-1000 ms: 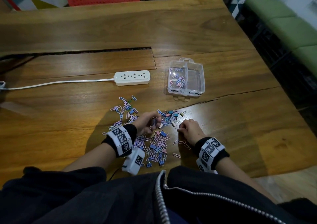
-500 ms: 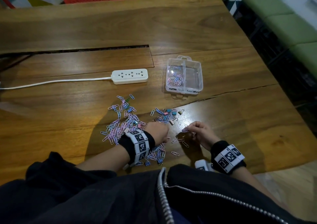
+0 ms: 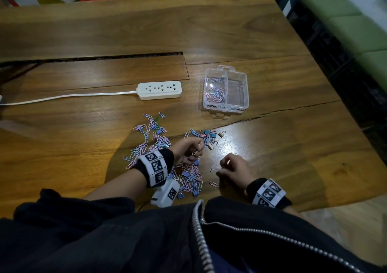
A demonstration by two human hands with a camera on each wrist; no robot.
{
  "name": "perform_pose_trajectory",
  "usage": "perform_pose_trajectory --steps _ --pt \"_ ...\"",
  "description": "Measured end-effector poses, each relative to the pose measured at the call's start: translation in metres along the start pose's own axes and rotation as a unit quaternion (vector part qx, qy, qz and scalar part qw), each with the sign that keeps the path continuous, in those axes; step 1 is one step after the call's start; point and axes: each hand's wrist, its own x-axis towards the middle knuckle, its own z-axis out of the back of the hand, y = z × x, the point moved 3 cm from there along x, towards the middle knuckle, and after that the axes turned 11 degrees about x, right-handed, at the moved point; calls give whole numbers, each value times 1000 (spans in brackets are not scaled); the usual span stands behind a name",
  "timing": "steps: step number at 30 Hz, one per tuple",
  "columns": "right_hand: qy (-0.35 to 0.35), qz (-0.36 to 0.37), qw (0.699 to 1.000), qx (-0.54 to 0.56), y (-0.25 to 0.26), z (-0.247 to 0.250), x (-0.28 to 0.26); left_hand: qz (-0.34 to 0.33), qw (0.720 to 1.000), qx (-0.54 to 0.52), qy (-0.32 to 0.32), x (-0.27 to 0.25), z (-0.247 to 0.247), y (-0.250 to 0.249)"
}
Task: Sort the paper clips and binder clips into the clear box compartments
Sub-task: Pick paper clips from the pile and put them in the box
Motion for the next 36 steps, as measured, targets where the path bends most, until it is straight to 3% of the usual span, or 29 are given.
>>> perform_pose_trajectory --steps 3,5,7,9,11,13,15,17,19,21,22,24,27,29,30,32,34,36 --pt "11 21 994 -106 3 -4 0 20 999 40 -21 -1 -1 2" --pt "15 22 992 -123 5 -5 1 39 983 175 -41 -1 -3 2" --pt "4 10 997 -76 6 -2 1 16 921 388 -33 -1 -7 4" --pt "-4 -10 1000 19 4 2 2 -5 825 566 2 -5 -12 10" --pt "6 -34 991 131 2 7 1 -12 744 668 11 -6 -13 15" --pt "23 -67 953 294 1 11 0 -24 706 708 -9 -5 -12 15" --pt "27 -97 887 451 1 15 -1 -32 678 734 -21 -2 -12 14" --pt "24 -120 845 520 -1 18 -1 -26 654 756 -22 -1 -13 16" --pt "40 -139 824 548 -3 18 -1 -20 642 767 -18 -1 -12 20" --pt "61 -154 824 542 -3 16 -3 -35 655 755 -24 -2 -11 21" --pt "68 -154 836 522 -3 15 -4 -38 676 735 -28 -3 -10 21" --pt "78 -140 868 469 -1 11 -6 -34 755 654 -35 -4 -5 21" --pt "103 -123 910 383 -2 3 -9 -21 906 419 -59 -7 5 17" --pt "116 -119 937 307 -1 -4 -12 -15 971 229 -62 -11 12 16" --pt "120 -112 952 257 2 -7 -13 -17 990 132 -52 -13 14 16" --pt "123 -78 981 124 7 -13 -15 -30 999 0 -31 -17 17 15" --pt "133 -13 990 -32 10 -18 -16 -43 997 -49 -29 -18 18 16" --pt "144 32 979 -142 9 -21 -17 -39 997 -51 -48 -20 18 15"
